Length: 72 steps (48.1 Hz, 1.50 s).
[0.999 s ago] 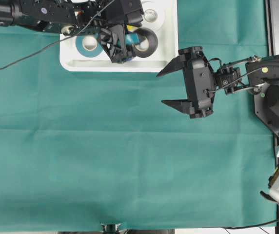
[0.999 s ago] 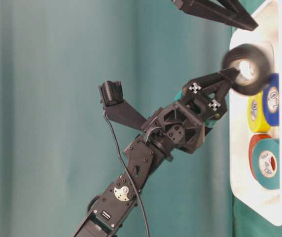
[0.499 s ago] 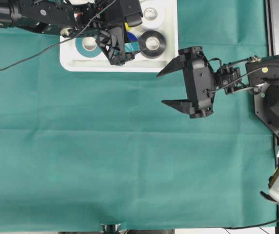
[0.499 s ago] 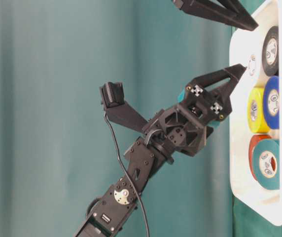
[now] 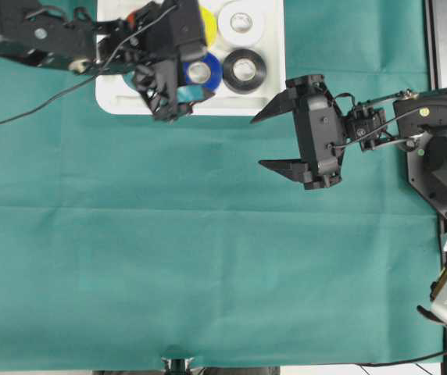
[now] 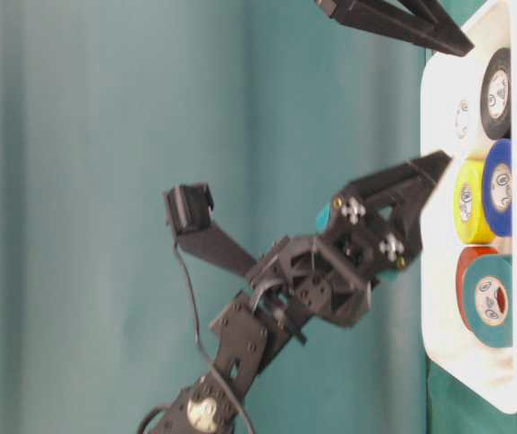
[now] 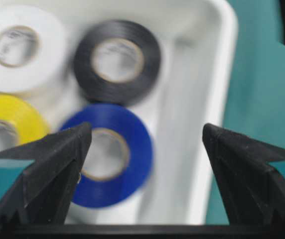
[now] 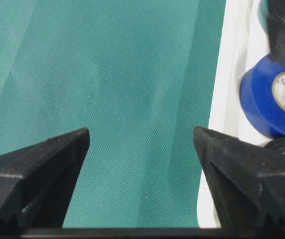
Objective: Put the tape alternately from left to right into the white case.
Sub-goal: 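Release the black roll beside the blue roll and withdraw the left gripper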
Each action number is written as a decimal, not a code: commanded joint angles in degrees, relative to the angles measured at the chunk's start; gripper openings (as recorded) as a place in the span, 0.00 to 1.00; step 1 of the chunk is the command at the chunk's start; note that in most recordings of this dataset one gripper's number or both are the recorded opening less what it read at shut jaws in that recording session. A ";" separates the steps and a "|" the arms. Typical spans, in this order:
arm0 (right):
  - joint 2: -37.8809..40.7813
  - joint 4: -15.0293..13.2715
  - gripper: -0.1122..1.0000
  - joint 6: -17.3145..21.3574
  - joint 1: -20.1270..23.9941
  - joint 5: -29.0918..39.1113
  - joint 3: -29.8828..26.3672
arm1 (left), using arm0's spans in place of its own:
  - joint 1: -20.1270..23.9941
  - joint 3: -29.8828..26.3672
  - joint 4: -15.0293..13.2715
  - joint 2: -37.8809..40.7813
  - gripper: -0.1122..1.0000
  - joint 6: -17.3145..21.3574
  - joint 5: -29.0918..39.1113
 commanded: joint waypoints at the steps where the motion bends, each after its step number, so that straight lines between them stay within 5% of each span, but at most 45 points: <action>1: -0.44 0.18 0.85 0.09 0.00 -0.44 -0.44 | -1.32 0.62 0.00 -3.43 1.00 -0.09 -0.35; 50: -0.35 0.18 0.85 0.09 0.00 -0.44 -0.44 | -10.20 17.84 0.00 -16.35 1.00 -0.18 -0.62; 72: -0.35 0.18 0.85 0.00 0.00 -0.53 -0.44 | -10.28 19.34 0.09 -16.52 1.00 -0.09 -3.60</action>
